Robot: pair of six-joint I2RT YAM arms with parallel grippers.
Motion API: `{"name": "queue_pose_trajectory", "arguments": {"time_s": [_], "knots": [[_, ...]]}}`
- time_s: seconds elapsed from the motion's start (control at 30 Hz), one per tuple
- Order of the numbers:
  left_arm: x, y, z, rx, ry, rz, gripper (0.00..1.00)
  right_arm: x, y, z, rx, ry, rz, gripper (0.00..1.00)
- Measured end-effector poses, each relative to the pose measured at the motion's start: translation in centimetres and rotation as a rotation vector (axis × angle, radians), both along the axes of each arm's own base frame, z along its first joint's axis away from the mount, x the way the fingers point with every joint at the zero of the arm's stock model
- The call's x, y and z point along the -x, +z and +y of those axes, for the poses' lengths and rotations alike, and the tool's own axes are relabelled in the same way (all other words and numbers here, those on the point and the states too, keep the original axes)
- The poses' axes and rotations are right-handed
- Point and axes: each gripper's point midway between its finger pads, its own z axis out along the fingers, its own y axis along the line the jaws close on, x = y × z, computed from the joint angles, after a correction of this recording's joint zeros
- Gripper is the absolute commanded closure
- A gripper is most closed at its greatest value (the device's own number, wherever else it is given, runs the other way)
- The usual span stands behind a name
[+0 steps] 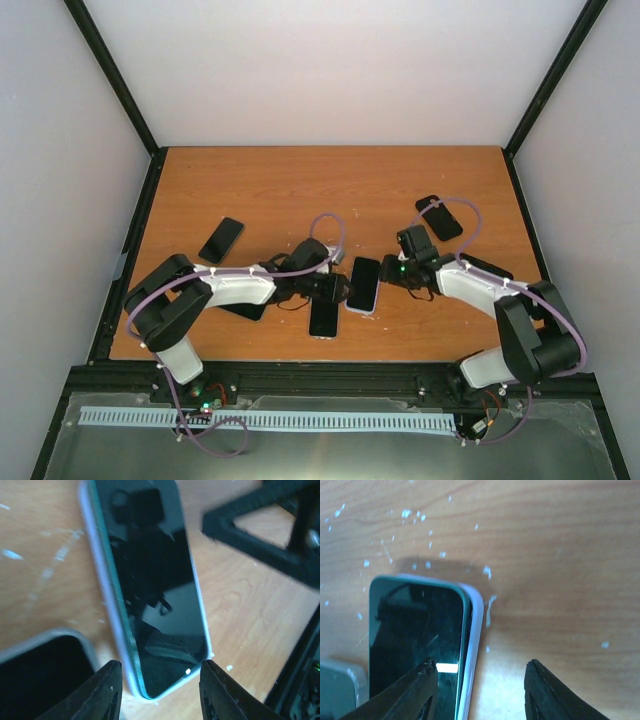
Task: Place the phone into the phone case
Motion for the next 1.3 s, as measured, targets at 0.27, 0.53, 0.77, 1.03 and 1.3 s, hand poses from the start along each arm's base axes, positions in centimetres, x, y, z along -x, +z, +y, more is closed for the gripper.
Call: {"name": "queue_pose_trajectory", "arguments": {"time_s": [0.27, 0.53, 0.77, 1.03, 1.3], "knots": [[-3.5, -0.5, 2.1, -0.009, 0.092, 0.017, 0.58, 2.7, -1.1, 1.7, -0.213, -0.020, 0.020, 0.43], [-4.1, -1.7, 0.7, 0.009, 0.045, 0.052, 0.68, 2.5, -0.9, 3.3, -0.380, -0.040, -0.030, 0.39], [-4.0, -2.6, -0.2, 0.024, 0.008, 0.073, 0.80, 2.1, -0.5, 4.2, -0.468, -0.044, -0.053, 0.37], [-4.1, -2.8, 0.0, 0.028, 0.007, 0.085, 0.80, 1.4, 0.5, 4.7, -0.544, -0.065, -0.067, 0.36], [-4.2, -2.7, 0.4, 0.023, 0.020, 0.079, 0.73, 0.9, 2.7, 5.7, -0.649, -0.037, -0.104, 0.36]]}}
